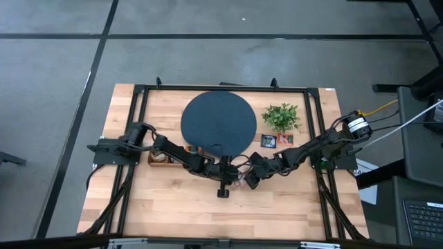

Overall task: Pick & Place Tea
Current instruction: Put the brown tea bag into the left section of the wooden organizer

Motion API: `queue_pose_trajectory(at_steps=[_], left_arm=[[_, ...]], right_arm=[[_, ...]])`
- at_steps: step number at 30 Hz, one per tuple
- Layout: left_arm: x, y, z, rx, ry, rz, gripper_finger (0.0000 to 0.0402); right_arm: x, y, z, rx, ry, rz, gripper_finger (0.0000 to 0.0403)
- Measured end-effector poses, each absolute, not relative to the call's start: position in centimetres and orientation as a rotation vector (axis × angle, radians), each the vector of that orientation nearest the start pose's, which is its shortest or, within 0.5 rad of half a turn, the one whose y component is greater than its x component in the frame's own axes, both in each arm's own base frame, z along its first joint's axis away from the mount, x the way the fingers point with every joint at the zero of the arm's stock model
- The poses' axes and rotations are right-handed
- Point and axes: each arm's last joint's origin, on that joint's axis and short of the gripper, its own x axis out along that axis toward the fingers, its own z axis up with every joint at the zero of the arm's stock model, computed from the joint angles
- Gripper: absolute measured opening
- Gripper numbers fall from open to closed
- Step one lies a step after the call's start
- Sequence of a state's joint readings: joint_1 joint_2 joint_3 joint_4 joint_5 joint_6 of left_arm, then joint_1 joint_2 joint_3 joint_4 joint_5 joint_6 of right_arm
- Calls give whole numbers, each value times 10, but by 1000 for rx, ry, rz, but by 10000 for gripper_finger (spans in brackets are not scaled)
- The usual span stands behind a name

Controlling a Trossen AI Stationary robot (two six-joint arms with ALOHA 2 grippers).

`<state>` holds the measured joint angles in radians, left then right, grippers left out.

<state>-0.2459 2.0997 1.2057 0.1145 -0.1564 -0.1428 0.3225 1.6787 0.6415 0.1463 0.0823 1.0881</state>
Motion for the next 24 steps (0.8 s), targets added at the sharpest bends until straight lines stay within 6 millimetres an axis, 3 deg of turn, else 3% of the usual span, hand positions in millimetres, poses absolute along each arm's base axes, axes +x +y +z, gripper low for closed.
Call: queue_pose_trajectory(at_steps=[6,14,24], left_arm=[[412,-99,106,-1,762,-30,2],[412,-99,106,-6,762,-39,3],[400,-101,122,-65,854,-159,44]], right_arm=[[272,88,104,819,907,-286,121],[273,88,101,755,909,-256,10],[274,89,104,737,897,-230,6]])
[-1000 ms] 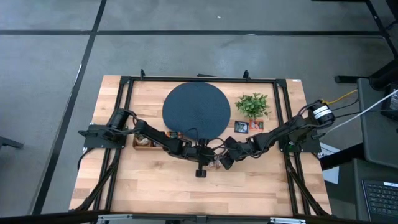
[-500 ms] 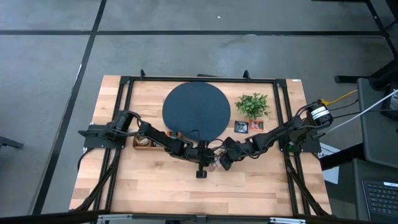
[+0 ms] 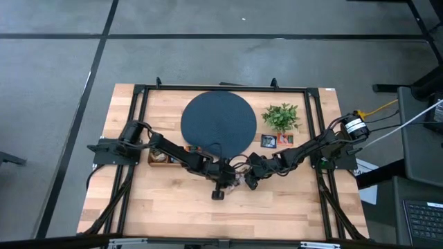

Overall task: Pick & Place Tea
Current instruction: Put the brown tea bag into the left section of the wooden organizer

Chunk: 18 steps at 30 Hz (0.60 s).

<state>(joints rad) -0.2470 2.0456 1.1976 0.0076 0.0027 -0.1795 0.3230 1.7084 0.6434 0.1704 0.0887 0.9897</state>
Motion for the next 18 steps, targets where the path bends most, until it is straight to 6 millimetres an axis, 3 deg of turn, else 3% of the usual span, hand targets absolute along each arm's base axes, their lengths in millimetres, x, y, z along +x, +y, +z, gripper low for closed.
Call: queue_pose_trajectory(at_steps=[7,13,18], left_arm=[[397,-109,131,-74,836,-206,102],[396,-113,134,-69,826,-213,126],[390,-110,160,-43,794,-212,127]], right_arm=[[273,89,109,736,888,-214,4],[272,93,109,733,892,-200,3],[271,96,109,731,894,-190,2]])
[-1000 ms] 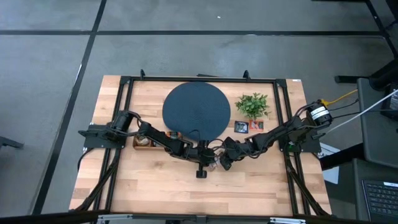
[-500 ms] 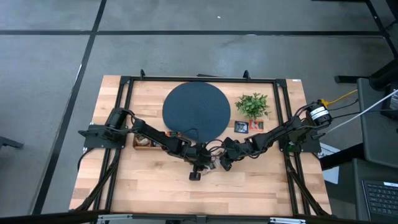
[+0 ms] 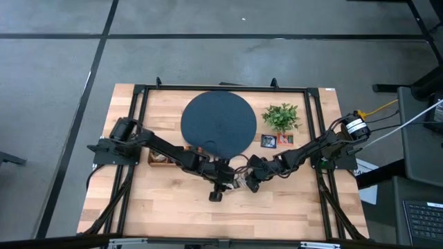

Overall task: Pick & Place Tea
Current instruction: Put the brown tea bag into the left section of the wooden organizer

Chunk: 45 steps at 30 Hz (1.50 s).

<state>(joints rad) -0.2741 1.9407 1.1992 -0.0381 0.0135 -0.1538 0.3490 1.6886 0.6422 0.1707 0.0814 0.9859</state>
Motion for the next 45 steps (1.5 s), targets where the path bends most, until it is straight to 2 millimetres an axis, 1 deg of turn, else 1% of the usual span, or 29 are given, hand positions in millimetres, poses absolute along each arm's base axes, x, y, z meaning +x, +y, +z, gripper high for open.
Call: queue_pose_trajectory(at_steps=[3,6,10,14,17,21,25,31,36,41,45], left_arm=[[385,-109,176,-29,768,-217,128],[374,-106,184,-51,696,-227,128],[347,-98,181,-139,569,-225,128],[323,-85,178,-262,439,-178,128],[315,-76,179,-344,382,-148,128],[314,-70,187,-414,353,-130,128],[313,-66,192,-422,335,-118,128],[315,-56,194,-427,313,-76,128],[316,-53,194,-428,313,-75,128],[315,-54,193,-382,330,-116,128],[315,-54,193,-381,331,-121,128]], right_arm=[[271,97,110,730,894,-186,2],[273,98,112,723,892,-171,2],[277,100,116,700,877,-145,2],[287,104,128,669,838,-103,2],[298,108,141,615,793,-50,2],[311,112,159,516,762,-21,2],[320,114,175,414,758,-35,2],[329,114,192,299,740,-67,2],[330,113,194,261,735,-58,2],[331,112,195,255,726,-56,2],[332,112,196,241,715,-46,2]])
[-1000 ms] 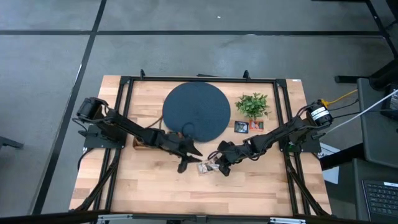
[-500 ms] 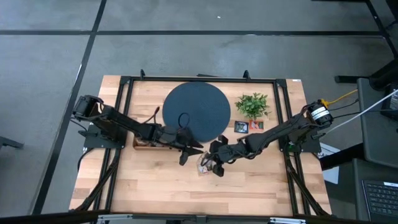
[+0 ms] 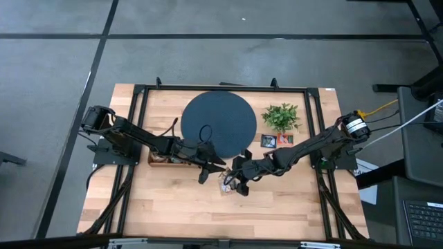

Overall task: Pick & Place Tea
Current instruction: Put the brown tea bag into the left section of the wooden organizer

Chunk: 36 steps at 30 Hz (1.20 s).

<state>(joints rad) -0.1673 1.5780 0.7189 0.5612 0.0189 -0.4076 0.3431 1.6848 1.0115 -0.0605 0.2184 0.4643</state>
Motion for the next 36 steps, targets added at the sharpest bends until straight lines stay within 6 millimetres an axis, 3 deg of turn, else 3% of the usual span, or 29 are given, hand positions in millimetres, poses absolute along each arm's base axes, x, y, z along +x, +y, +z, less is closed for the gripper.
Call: queue_pose_trajectory(at_steps=[17,21,28,36], left_arm=[[314,-54,190,-389,358,-116,125],[315,-54,190,-387,360,-119,99],[314,-55,190,-372,365,-149,10],[313,-57,188,-365,385,-149,3]], right_arm=[[339,109,202,217,627,-24,2],[340,107,203,197,612,-52,2],[340,107,203,189,604,-61,16],[339,107,202,237,621,-84,63]])
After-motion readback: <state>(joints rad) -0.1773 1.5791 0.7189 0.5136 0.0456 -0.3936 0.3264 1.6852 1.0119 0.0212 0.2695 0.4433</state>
